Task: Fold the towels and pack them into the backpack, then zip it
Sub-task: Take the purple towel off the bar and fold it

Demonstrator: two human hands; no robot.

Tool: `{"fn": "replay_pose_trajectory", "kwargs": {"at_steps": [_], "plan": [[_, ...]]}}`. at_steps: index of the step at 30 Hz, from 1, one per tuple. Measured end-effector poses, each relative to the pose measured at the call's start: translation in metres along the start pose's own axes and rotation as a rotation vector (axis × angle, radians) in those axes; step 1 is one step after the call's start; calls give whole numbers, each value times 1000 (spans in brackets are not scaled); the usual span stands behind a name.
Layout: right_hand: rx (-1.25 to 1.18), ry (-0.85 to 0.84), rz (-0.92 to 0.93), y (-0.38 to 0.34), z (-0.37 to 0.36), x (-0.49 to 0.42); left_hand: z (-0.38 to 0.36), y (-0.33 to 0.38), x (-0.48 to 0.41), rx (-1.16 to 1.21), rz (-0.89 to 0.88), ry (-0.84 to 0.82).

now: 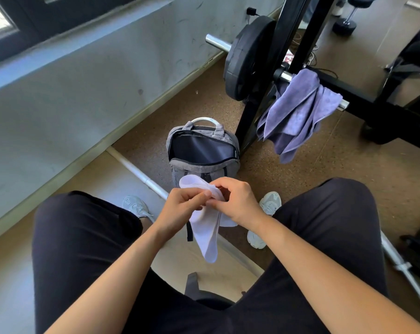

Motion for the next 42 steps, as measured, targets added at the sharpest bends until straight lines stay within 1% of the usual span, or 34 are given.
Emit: {"fn": "replay_pose_trajectory", "kwargs": {"at_steps": [2,3,4,7,8,9,11,13,16,18,19,22,27,31,35,37,40,42], "plan": [[-36,6,-15,2,3,-3,-2,5,1,-1,-16,-34],[-66,-14,-30,4,5,-4,-1,8,2,6,-15,-5],[-96,-39,-47,6,8,-6,2,8,2,10,-6,63],[-176,-91,-112,16,19,-9,28,-3,-2,-17,27,384],[-221,-111,-138,18,23,-10,36,-10,-5,-53,48,442],[-274,-129,-159,20,27,-10,42,-16,-7,-89,89,451],[-386,-167,-192,22,35,-11,42,-27,-9,-115,197,356],[-485,-199,-212,22,41,-11,34,-35,-10,-113,241,187],[-581,-256,-232,23,45,-10,18,-35,-9,-139,183,-49],[-623,-287,-247,22,46,-9,12,-28,-10,-122,124,-121],[-634,-293,-255,22,46,-8,10,-23,-9,-96,89,-116],[-639,-251,-275,26,47,-10,10,-9,-7,-19,18,-13],[-544,-164,-260,29,46,-15,11,11,-2,60,-82,109],[-472,-234,-239,27,40,-13,14,15,0,114,-44,169],[-554,-254,-279,24,35,-12,19,15,-1,162,-3,230],[-579,-296,-309,21,31,-10,19,15,-1,188,14,246],[-512,-364,-347,24,18,-7,19,15,-1,234,38,253],[-466,-394,-358,27,9,-6,21,15,-2,277,61,286]]}}
Point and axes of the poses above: each hand's wrist, its own x-axis away from the middle knuckle, its own z-axis out of the back of the hand, y = z × x, the point moved 4 cm from there along -x, towards the middle knuckle, and after that the axes turned 8 degrees about -z, right-handed, at the moved point
